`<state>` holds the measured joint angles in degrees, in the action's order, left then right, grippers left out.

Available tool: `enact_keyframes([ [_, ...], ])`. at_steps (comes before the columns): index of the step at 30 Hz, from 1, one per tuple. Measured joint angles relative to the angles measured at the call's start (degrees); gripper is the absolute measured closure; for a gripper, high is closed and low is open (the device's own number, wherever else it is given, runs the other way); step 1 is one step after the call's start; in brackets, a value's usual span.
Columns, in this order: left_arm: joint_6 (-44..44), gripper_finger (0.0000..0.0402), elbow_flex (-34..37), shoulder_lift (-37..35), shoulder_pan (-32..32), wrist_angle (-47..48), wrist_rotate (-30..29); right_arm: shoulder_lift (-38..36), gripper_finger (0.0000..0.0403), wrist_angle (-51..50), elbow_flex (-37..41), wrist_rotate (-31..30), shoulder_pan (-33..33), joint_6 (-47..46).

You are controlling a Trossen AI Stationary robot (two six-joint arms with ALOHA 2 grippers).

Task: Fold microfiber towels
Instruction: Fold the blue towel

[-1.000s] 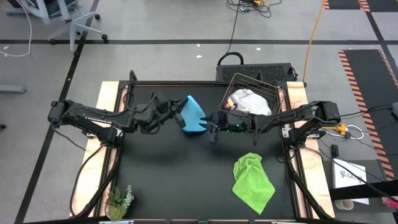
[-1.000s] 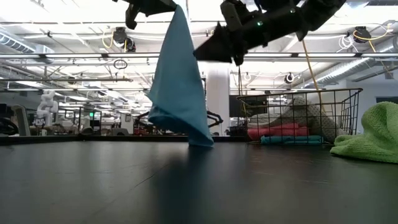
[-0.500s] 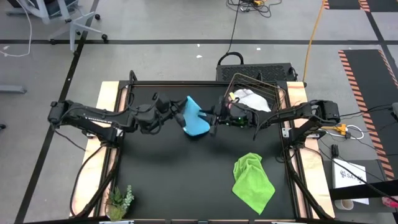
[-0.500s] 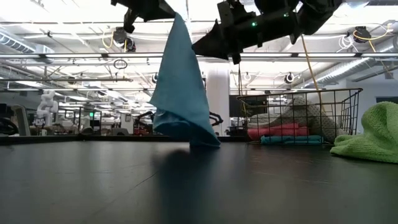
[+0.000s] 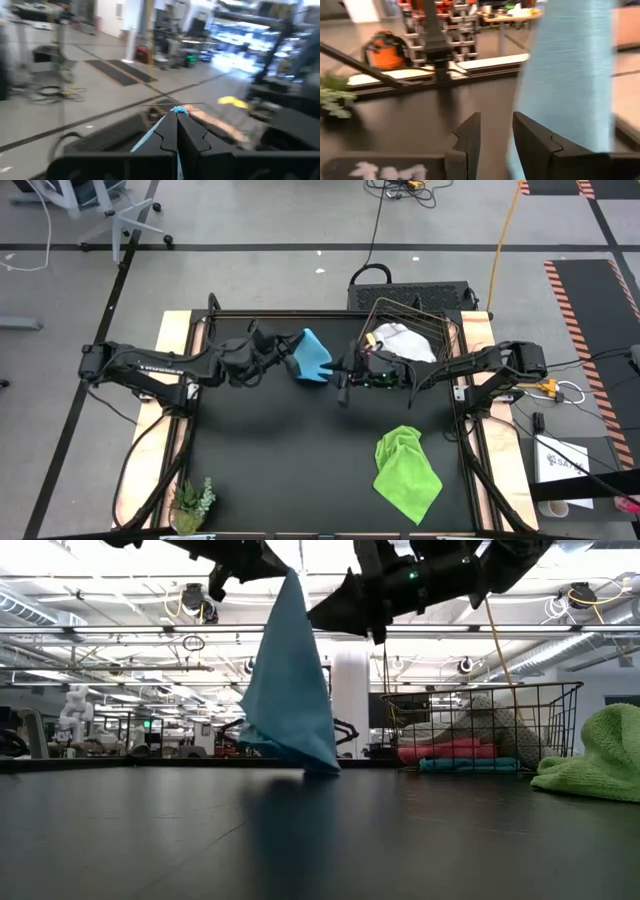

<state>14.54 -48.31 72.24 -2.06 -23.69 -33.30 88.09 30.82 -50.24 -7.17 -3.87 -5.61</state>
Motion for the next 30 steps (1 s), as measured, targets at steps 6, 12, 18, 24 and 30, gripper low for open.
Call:
enact_keyframes([
  [6, 4.0, 0.0401, 0.0, -0.1, 3.4, 4.2, 2.6, 0.0, 0.0298, 0.2, 0.0, -3.5, -1.2, 2.0],
  [12, 8.6, 0.0401, 0.0, -0.1, 6.0, 10.3, 1.5, 0.0, 0.0298, 0.5, 0.0, -3.2, -1.3, 1.9],
  [18, 11.1, 0.0401, 0.0, -0.1, 6.2, 13.8, 1.3, 0.0, 0.0298, 1.6, 0.0, -0.1, -0.9, 1.5],
  [24, 11.3, 0.0401, 0.0, 1.3, 5.6, 13.2, 0.3, 0.0, 0.0298, 5.9, 0.0, 1.7, -0.8, 0.3],
  [30, 12.2, 0.0401, 0.1, 5.2, 3.5, 11.4, -2.8, 0.0, 0.0298, 5.3, 0.0, 4.7, -0.1, -4.2],
])
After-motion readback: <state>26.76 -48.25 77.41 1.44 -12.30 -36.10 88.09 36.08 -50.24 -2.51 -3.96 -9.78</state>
